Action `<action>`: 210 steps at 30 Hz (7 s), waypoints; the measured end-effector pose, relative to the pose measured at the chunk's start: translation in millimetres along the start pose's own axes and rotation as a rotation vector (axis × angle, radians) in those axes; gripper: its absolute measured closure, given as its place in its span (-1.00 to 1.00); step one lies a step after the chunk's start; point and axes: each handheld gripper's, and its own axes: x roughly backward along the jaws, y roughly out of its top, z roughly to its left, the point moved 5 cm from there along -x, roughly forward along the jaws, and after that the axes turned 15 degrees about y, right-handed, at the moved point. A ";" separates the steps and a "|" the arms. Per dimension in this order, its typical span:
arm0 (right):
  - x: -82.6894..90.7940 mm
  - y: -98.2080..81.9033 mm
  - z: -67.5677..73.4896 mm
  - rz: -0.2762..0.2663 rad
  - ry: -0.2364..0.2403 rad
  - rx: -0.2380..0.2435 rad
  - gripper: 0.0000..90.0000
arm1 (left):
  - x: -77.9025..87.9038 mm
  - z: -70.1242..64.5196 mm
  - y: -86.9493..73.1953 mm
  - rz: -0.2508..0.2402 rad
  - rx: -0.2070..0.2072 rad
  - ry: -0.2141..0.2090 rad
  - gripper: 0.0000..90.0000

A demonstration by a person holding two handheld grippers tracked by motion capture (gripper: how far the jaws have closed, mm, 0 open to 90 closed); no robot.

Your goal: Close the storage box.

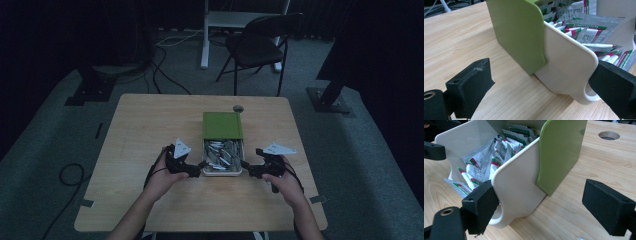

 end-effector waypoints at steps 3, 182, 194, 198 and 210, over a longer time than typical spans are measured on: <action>-0.7 1.1 -0.7 0.003 -0.001 0.004 -0.70 | -1.5 0.4 1.3 0.002 -0.003 -0.001 -0.88; 101.3 -79.3 -50.2 -0.059 -0.344 -0.198 -0.69 | 35.3 107.7 -77.9 0.090 0.188 0.243 -0.88; 106.2 -102.8 -44.8 0.013 -0.395 -0.228 -0.70 | 48.8 124.4 -102.4 0.142 0.246 0.310 -0.88; 106.0 -109.4 -48.4 0.036 -0.426 -0.237 -0.70 | 51.5 128.3 -112.3 0.168 0.262 0.331 -0.88; 107.0 -113.9 -53.3 0.091 -0.464 -0.283 -0.69 | 58.7 140.4 -131.1 0.233 0.281 0.414 -0.88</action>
